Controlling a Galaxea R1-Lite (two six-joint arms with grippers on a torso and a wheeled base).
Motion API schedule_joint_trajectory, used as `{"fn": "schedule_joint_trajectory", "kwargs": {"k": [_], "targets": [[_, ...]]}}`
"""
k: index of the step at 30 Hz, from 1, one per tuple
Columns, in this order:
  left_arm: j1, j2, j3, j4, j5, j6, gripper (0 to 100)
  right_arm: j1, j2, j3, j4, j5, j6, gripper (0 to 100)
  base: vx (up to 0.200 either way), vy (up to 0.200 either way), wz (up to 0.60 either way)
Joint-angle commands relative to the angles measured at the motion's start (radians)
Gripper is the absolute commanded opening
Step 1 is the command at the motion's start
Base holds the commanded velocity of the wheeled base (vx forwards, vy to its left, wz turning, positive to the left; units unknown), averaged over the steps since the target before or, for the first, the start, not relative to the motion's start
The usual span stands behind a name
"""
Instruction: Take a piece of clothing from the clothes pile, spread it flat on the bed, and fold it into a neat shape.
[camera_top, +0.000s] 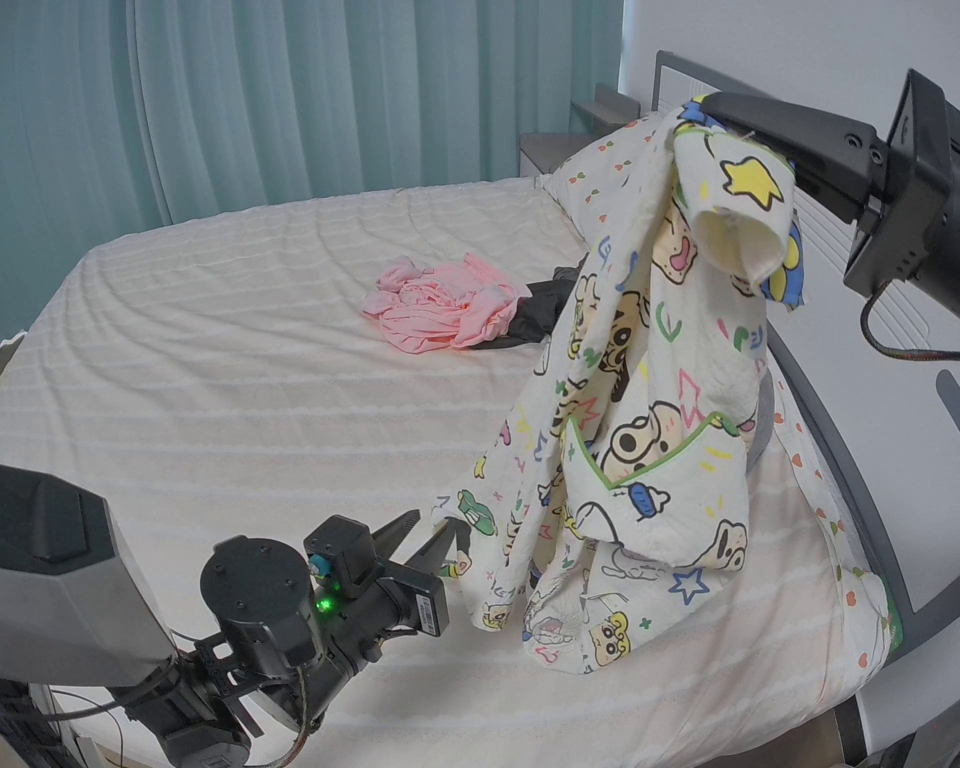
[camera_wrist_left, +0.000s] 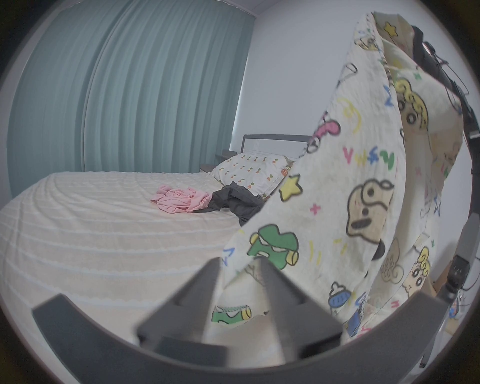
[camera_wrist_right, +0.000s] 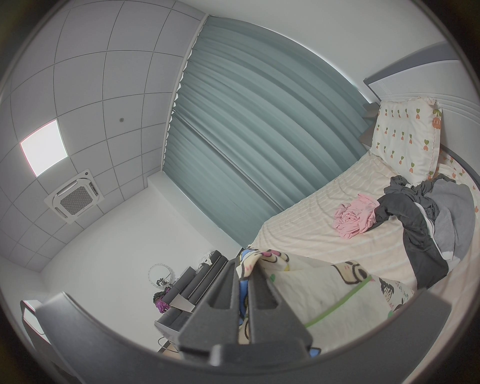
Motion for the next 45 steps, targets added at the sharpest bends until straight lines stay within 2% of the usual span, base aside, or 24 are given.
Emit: {"fn": "schedule_joint_trajectory", "kwargs": {"k": [1,5,14,21,29,45], "targets": [[-0.009,-0.016,0.004,-0.009,-0.004,-0.030,100,-0.001,-0.002,0.004,-0.001,0.002,-0.001,0,0.000,0.000,0.00],[-0.066,-0.016,0.008,-0.009,-0.014,-0.086,100,-0.001,0.001,0.003,-0.001,0.005,-0.001,0,0.000,0.000,0.00],[-0.138,-0.015,-0.043,-0.007,-0.037,-0.175,100,-0.001,0.009,0.003,-0.001,0.013,-0.001,0,0.000,0.000,0.00],[-0.141,-0.021,-0.066,-0.009,-0.026,-0.175,100,-0.003,0.009,0.003,-0.001,0.013,-0.001,0,0.000,0.000,0.00],[-0.224,-0.065,-0.012,-0.009,-0.026,-0.198,100,-0.003,0.012,0.004,-0.001,0.013,-0.001,0,0.000,0.000,0.00],[-0.259,-0.076,-0.002,-0.009,-0.001,-0.198,100,-0.003,0.012,0.004,-0.001,0.013,0.001,0,0.000,0.000,0.00]]}}
